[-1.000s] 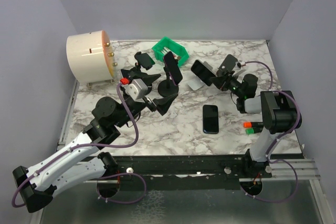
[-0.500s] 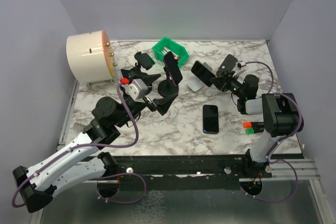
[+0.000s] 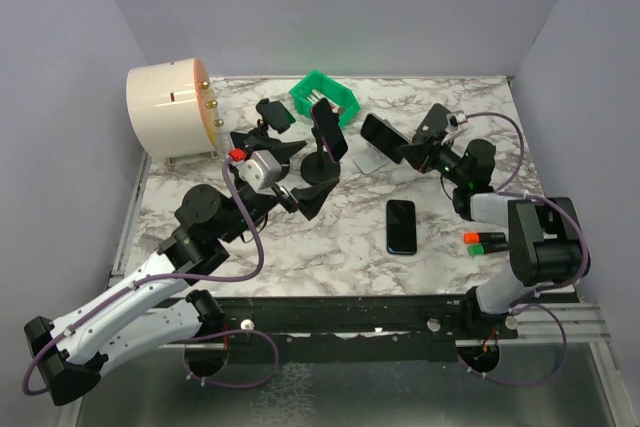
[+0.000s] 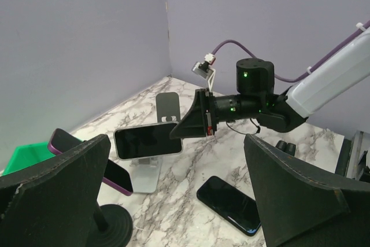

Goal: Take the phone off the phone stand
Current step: Remove the phone from the phone stand, then place the phone at the center of the board.

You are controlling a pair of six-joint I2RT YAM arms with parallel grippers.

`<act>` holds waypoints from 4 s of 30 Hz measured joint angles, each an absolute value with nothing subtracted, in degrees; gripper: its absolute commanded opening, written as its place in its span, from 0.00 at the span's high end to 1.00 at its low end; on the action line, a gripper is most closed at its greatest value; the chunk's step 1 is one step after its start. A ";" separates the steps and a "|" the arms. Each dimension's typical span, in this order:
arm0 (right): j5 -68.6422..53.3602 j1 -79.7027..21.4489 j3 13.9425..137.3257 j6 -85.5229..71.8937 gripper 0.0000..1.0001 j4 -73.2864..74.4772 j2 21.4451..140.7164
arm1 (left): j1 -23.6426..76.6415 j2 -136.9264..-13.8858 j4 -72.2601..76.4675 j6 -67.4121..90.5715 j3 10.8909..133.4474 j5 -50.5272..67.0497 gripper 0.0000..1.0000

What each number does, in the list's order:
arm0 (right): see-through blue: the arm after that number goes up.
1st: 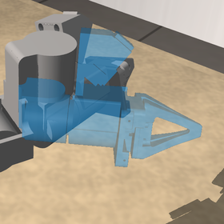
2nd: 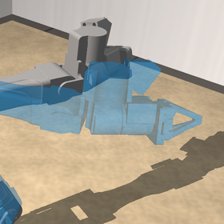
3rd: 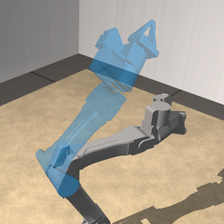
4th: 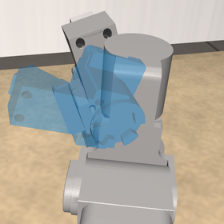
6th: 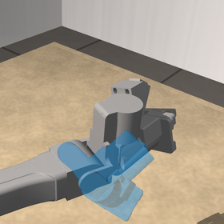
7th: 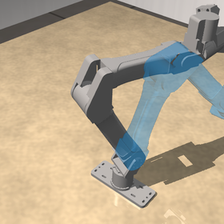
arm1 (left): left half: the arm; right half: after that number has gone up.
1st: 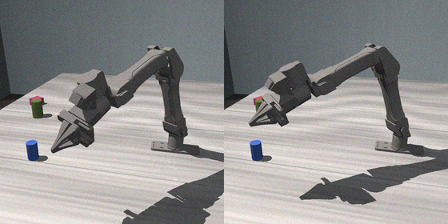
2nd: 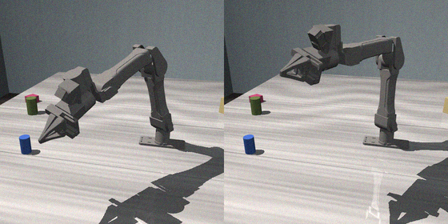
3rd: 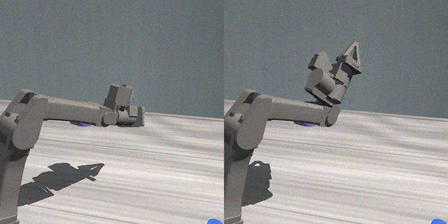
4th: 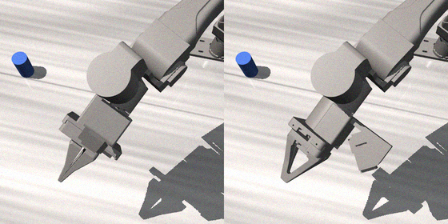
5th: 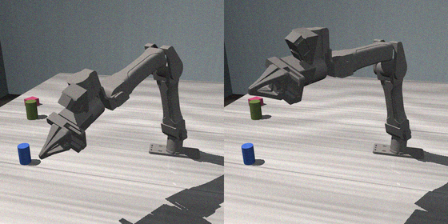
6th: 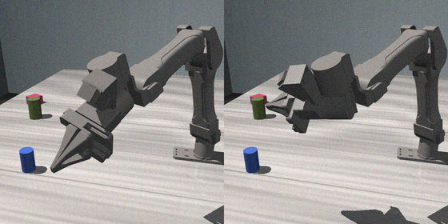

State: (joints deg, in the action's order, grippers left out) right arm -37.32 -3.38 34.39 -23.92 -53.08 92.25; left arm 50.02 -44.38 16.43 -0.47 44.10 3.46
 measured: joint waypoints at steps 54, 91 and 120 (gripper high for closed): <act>-31.83 -5.80 27.88 -67.59 1.00 -64.10 32.80 | 50.39 -58.28 28.71 33.67 59.94 8.69 0.01; -28.23 -5.98 26.72 -74.15 1.00 -72.49 36.75 | 55.37 -78.35 47.05 43.38 71.42 24.49 0.52; -29.93 -7.20 27.44 -71.94 0.26 -66.00 34.74 | 56.51 -79.29 46.59 41.21 71.75 22.85 1.00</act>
State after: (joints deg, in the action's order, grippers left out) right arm -29.93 -7.20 27.44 -71.94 -66.00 34.74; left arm 56.51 -79.29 46.59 41.21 71.75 22.85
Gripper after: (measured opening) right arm 0.652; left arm 0.113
